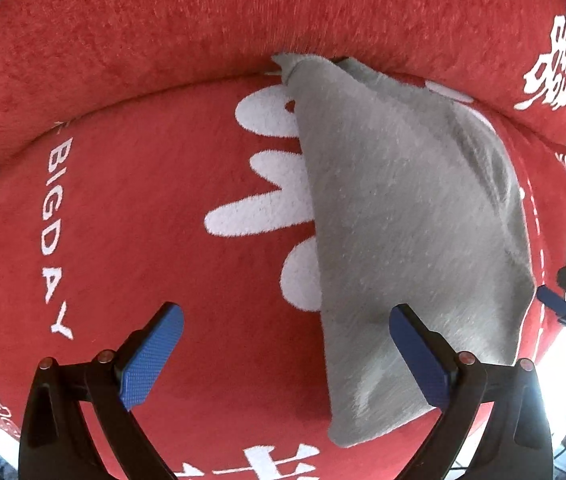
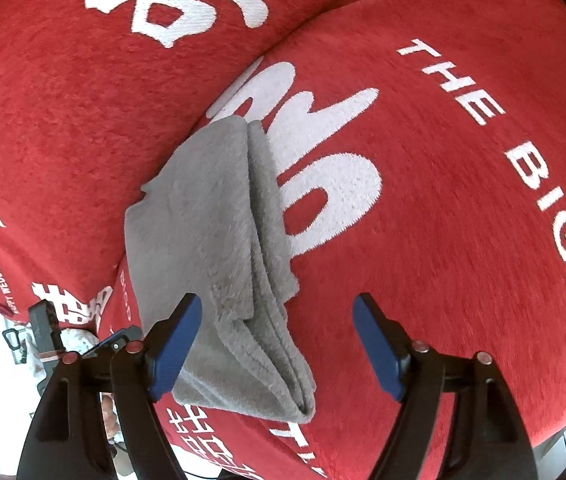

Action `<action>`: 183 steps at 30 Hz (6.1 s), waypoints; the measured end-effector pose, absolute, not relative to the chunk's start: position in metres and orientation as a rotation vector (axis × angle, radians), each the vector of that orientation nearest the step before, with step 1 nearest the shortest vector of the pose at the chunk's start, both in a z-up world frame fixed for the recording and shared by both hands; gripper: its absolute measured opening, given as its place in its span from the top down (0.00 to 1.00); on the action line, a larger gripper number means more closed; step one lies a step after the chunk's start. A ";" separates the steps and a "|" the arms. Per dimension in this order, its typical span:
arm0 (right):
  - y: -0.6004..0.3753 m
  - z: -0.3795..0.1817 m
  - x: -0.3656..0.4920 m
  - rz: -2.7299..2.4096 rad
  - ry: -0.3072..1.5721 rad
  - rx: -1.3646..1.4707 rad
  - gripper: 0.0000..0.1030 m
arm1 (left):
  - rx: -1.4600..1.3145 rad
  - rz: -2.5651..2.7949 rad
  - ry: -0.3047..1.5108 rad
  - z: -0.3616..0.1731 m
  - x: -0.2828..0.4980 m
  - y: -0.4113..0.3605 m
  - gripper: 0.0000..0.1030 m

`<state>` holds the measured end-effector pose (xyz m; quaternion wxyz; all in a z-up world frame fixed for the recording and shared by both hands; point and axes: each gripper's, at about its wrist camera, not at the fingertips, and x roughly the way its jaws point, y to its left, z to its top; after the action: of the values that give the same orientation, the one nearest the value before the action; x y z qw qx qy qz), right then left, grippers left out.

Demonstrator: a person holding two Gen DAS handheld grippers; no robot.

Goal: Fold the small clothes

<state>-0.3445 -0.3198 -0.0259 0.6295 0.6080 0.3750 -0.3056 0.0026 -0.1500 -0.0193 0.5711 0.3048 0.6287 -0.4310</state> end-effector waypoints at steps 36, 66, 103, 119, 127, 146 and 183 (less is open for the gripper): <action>-0.360 -0.085 -0.289 -0.228 0.774 1.515 0.17 | 0.503 -1.227 1.684 -0.071 -0.025 -0.220 0.00; -0.234 -0.026 -0.216 -0.113 0.731 1.569 0.66 | 0.405 -1.211 1.602 0.005 0.042 -0.073 0.54; -0.134 -0.015 -0.152 -0.505 1.349 0.930 0.97 | 0.567 -0.866 1.489 -0.019 0.081 0.010 0.54; -0.141 -0.002 -0.166 -0.570 1.229 1.031 0.86 | 0.646 -0.849 1.477 -0.015 0.071 0.018 0.51; -0.190 -0.014 -0.169 -0.578 1.112 1.173 0.44 | 0.619 -0.842 1.464 -0.010 0.080 0.013 0.51; -0.175 -0.020 -0.169 -0.612 1.262 1.061 0.89 | 0.665 -0.838 1.463 -0.015 0.063 0.005 0.51; -0.120 0.044 -0.146 -0.771 1.352 0.824 0.06 | 0.710 -0.782 1.397 0.023 0.044 0.010 0.01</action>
<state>-0.1460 -0.1199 0.0442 0.6368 0.3608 0.5918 -0.3377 0.0440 0.0099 0.0234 0.6405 0.3114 0.6125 -0.3431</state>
